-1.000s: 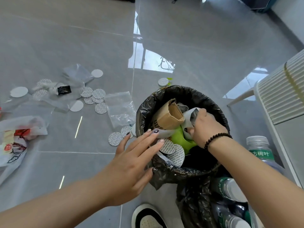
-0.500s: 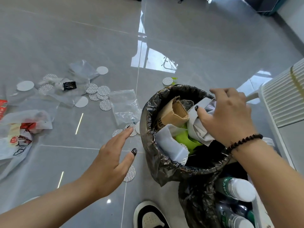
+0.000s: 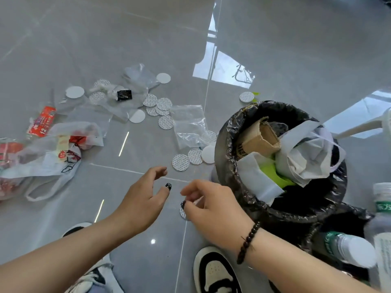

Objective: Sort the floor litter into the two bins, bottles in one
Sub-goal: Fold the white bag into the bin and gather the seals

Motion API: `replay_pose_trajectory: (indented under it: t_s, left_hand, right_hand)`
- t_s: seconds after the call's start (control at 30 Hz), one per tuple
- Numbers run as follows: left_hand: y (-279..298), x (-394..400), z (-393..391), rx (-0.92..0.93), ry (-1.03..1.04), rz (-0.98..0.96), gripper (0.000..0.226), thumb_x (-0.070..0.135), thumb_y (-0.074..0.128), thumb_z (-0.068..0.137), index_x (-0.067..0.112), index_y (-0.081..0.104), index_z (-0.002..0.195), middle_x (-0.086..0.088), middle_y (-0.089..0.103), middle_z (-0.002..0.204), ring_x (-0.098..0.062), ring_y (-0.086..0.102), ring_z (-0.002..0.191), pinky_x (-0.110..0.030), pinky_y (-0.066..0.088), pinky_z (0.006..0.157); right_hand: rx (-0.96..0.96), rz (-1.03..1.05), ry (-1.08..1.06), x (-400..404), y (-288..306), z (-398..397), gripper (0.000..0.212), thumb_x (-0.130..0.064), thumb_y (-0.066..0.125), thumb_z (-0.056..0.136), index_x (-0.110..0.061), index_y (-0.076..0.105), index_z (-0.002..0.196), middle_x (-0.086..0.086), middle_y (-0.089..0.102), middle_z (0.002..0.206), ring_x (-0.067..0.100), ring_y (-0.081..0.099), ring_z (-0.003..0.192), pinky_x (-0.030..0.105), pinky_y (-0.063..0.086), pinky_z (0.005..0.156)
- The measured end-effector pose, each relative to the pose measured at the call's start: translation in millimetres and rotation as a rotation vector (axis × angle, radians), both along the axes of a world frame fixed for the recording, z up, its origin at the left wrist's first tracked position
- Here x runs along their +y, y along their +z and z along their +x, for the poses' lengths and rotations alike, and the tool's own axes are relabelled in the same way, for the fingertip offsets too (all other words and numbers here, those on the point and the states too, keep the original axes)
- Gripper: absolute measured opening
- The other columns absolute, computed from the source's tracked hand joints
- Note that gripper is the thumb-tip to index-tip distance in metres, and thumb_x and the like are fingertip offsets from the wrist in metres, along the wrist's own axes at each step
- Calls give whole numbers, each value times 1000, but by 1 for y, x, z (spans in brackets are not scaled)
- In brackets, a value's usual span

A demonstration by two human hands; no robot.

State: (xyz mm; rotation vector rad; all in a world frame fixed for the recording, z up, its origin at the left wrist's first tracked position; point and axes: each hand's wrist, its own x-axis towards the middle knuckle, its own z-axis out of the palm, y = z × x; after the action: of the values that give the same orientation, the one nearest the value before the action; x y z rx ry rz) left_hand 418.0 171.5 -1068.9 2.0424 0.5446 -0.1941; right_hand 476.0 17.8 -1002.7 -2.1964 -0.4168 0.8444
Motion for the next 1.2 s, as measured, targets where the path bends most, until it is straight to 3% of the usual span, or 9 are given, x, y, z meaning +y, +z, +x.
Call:
replay_pose_trajectory:
  t_s: [0.07,0.13,0.2,0.27,0.4,0.57,0.73,1.0,1.2]
  left_hand:
    - [-5,4,-3,32,14,-5,44,19,54,95,23,44,138,12,53,136,-4,46,126,-18,30,101]
    - [-7,6,-8,60,35,-28,42,19,54,96,23,44,136,11,53,135,-4,46,127,-20,31,101]
    - [-7,4,-10,71,40,-57,41,19,54,96,24,45,135,12,53,134,-4,46,126,-22,33,103]
    - [-5,4,-14,67,39,-71,39,19,54,96,24,46,133,13,54,131,-3,47,125,-24,35,105]
    - [-6,10,-29,86,73,-95,33,17,54,96,27,49,127,15,55,124,-1,50,119,-25,39,104]
    - [-16,20,-57,162,116,-115,28,14,55,95,30,50,117,17,58,118,-2,53,115,-23,40,100]
    - [-21,29,-64,194,143,-135,27,12,55,94,28,52,116,15,61,114,0,55,110,-17,40,93]
    - [-25,43,-57,180,191,-159,27,11,57,93,26,56,115,15,64,111,2,57,108,-15,39,91]
    - [-30,45,-57,207,216,-169,29,12,62,90,27,57,114,14,64,108,0,60,104,-15,45,85]
  right_hand:
    - [463,-60,-339,11,-38,0,10,-6,52,88,-14,59,90,2,61,83,14,60,62,26,53,59]
    - [659,-138,-594,19,-78,-2,18,2,46,89,-12,48,78,8,51,72,19,52,52,23,44,47]
    - [415,-352,-415,13,-115,-5,7,-6,51,87,-12,51,87,7,54,79,22,57,68,25,47,60]
    - [94,-501,-94,6,-138,-2,25,-16,59,85,-15,52,109,6,55,111,23,57,102,27,46,83]
    - [-66,-626,170,-2,-157,7,49,-27,68,84,-17,43,125,6,43,133,26,50,118,34,45,95]
    - [-105,-662,188,6,-179,7,50,-31,70,81,-16,45,122,8,40,130,28,50,114,37,47,93]
    - [-74,-626,159,16,-186,13,27,-12,59,86,-13,49,111,10,57,114,29,57,104,35,51,83]
    - [-184,-527,220,9,-196,5,19,-8,62,83,-15,51,97,5,48,113,25,50,102,31,46,79]
    - [189,-207,-113,25,-183,4,23,-5,70,76,-20,53,71,-2,58,72,17,58,70,29,52,64]
